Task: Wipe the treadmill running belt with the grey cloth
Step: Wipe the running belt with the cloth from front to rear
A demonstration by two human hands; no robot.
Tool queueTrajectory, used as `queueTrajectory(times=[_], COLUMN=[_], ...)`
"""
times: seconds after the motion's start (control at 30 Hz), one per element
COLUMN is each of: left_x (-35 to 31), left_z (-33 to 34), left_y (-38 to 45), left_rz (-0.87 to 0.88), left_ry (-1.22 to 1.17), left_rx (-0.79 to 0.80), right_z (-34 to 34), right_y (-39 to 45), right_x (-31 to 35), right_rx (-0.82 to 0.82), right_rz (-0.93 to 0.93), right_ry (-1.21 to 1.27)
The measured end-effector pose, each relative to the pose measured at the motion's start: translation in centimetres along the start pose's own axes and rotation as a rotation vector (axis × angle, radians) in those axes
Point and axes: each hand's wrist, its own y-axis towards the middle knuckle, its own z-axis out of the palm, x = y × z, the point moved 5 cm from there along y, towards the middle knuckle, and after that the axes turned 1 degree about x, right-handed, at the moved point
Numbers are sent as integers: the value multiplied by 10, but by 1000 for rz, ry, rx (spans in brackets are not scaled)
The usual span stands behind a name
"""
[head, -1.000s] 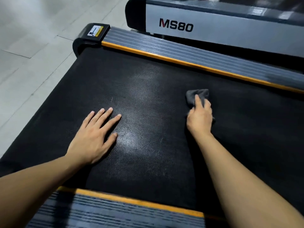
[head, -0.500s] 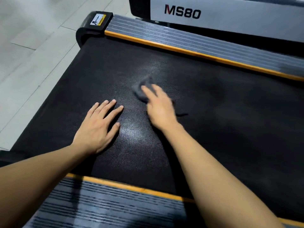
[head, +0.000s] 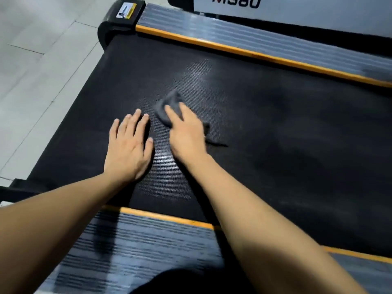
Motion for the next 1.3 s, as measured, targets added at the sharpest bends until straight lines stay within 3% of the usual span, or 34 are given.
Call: queueTrajectory(times=[0.07, 0.17, 0.33, 0.47, 0.57, 0.7, 0.8, 0.87, 0.97, 1.07, 1.17, 1.23, 1.3], left_x=[1, 3, 0, -1, 1, 5, 14, 20, 28, 31, 29, 28, 28], left_z=[-1, 0, -2, -9, -16, -29, -33, -34, -35, -35, -35, -35, -35], left_y=[-1, 0, -2, -9, -31, -48, -60, -64, -61, -58, -58, -61, -62], left_rz=[-46, -44, -34, -73, -105, -17, -71, -110, -74, -7, 16, -2, -13], left_ry=[11, 1, -13, -27, -26, -32, -19, -73, -136, -97, -48, -50, -60], left_rx=[13, 18, 3, -45, 4, 183, 309, 365, 487, 598, 609, 587, 575], right_z=[6, -13, -90, -108, -80, -18, -2, -12, -54, -109, -145, -137, -108], right_y=[2, -16, -85, -105, -90, -72, -66, -70, -90, -118, -133, -133, -128], right_x=[14, -24, -149, -172, -113, 6, 45, 24, -38, -109, -154, -146, -97], right_rx=[77, 134, -110, -190, -164, 85, 270, 304, 177, 97, 55, 59, 68], right_rz=[-63, -47, 273, 533, 358, -14, -135, -131, -25, 157, 410, 455, 334], right_ry=[-12, -47, -154, -148, -155, -18, 27, -17, -125, -403, -339, -253, -167])
